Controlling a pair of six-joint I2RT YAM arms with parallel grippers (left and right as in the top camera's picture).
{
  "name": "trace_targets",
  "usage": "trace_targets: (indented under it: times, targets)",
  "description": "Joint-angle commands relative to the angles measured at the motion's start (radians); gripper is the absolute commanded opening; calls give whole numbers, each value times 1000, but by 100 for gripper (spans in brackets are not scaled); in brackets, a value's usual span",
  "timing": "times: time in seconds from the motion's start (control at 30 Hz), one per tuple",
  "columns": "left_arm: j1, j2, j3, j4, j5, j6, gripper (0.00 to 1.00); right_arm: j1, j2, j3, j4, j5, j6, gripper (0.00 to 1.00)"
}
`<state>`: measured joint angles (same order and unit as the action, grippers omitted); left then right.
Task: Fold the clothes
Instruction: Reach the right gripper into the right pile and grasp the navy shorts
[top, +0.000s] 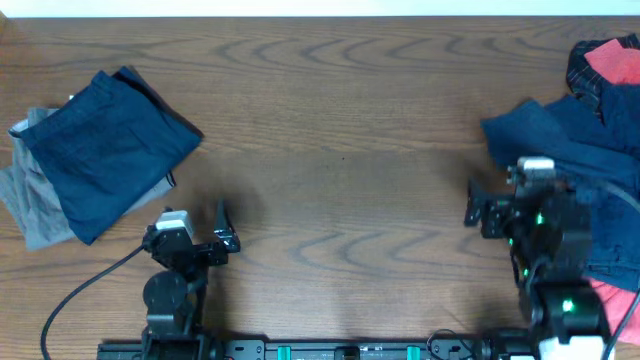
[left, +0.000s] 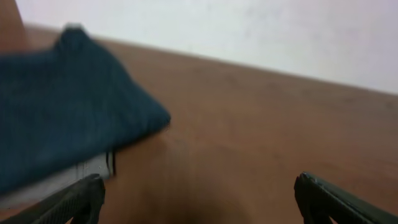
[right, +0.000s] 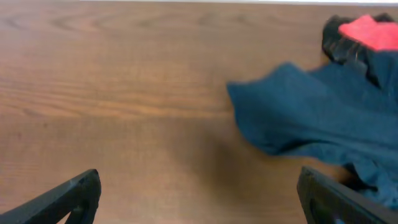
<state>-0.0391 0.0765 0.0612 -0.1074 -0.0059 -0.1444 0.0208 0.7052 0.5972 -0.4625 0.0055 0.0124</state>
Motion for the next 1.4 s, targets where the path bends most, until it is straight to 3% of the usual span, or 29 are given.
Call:
trace_targets:
  times: [0.0,0.2,0.33,0.37,0.43,0.53,0.8,0.97,1.13,1.27,1.37]
  targets:
    - [5,96,93,-38,-8,-52,98,-10,138,138,-80,56,-15,99]
    - [5,351,312,-188,-5,-52,98,-47,404,346,-247,103,-58,99]
    - [5,542,502,-335,0,-52,98,-84,534,425,-256,104,-154,99]
    - [5,589,554,-376,5,-52,98,-97,563,430,-243,106,-179,97]
    - [5,666,640,-444,25,-52,98,-125,615,431,-220,151,-190,84]
    - [5,754,732,-505,76,-52,98,-175,714,431,-189,243,-190,80]
    - [5,839,760,-498,182,-52,98,-277,938,431,-145,393,-159,83]
    - [5,850,760,-498,182,-52,98,-321,982,431,-124,516,-76,84]
    - [5,850,760,-498,182,-52,98,-343,986,429,-79,487,-68,80]
    - [5,850,760,-499,182,-52,98,-357,1011,429,-73,459,-69,65]
    - [5,850,760,-499,182,-53,98,-369,1035,429,-80,457,-49,33]
